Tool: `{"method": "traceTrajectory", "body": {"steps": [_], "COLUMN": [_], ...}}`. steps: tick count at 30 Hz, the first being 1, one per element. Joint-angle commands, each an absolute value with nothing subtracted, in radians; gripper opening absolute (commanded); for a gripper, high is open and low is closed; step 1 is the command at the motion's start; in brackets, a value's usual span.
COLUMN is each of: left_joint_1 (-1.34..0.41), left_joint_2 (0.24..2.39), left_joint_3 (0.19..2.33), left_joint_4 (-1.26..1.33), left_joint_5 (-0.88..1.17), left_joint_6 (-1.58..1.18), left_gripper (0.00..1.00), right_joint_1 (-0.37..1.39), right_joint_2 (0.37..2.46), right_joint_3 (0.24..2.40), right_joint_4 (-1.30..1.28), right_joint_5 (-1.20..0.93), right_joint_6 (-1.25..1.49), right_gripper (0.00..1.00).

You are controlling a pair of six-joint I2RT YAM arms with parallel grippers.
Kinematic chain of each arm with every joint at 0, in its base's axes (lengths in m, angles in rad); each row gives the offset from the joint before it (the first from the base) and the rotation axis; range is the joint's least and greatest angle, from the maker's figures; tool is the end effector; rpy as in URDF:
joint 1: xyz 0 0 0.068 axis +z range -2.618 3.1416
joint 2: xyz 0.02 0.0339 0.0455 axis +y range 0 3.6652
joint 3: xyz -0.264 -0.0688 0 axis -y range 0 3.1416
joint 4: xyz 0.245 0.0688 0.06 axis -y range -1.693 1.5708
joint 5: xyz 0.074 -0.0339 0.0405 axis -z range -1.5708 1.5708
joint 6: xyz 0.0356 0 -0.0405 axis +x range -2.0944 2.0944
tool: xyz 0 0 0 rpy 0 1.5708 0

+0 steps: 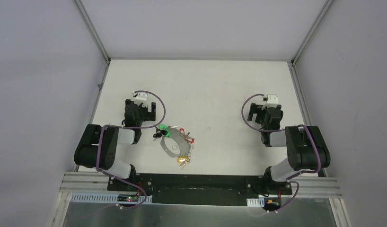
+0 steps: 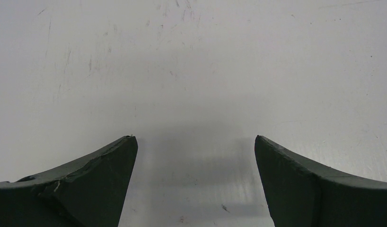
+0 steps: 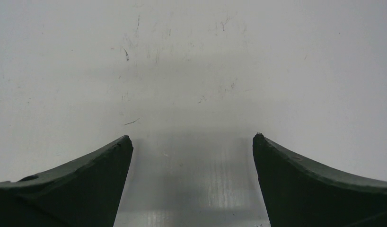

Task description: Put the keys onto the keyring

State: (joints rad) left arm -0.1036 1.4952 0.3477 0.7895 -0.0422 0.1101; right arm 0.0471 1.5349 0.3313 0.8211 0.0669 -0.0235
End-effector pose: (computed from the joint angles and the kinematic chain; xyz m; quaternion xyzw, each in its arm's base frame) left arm 0.2568 -0.0252 0.1396 0.0757 0.8181 0.0192 0.5697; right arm 0.2559 0.0097 0.1293 -0.0105 0.8283 -0.0211 0.5598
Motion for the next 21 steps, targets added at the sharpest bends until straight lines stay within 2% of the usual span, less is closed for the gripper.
{"method": "traceTrajectory", "body": {"steps": [1, 21], "left_joint_1": [-0.102, -0.103], "left_joint_2": [1.499, 1.497], "left_joint_3": [0.349, 0.358], "left_joint_4": [0.869, 0.844], "left_joint_5": [-0.045, -0.047], "left_joint_6": [0.108, 0.104], "left_gripper": [0.99, 0.99], "right_joint_1": [0.042, 0.042], "right_joint_2": [1.535, 1.536], "right_joint_3": [0.359, 0.36], "right_joint_4": [0.883, 0.882], "right_joint_5": [0.074, 0.072], "right_joint_6": [-0.008, -0.008], "right_gripper": [1.0, 1.0]}}
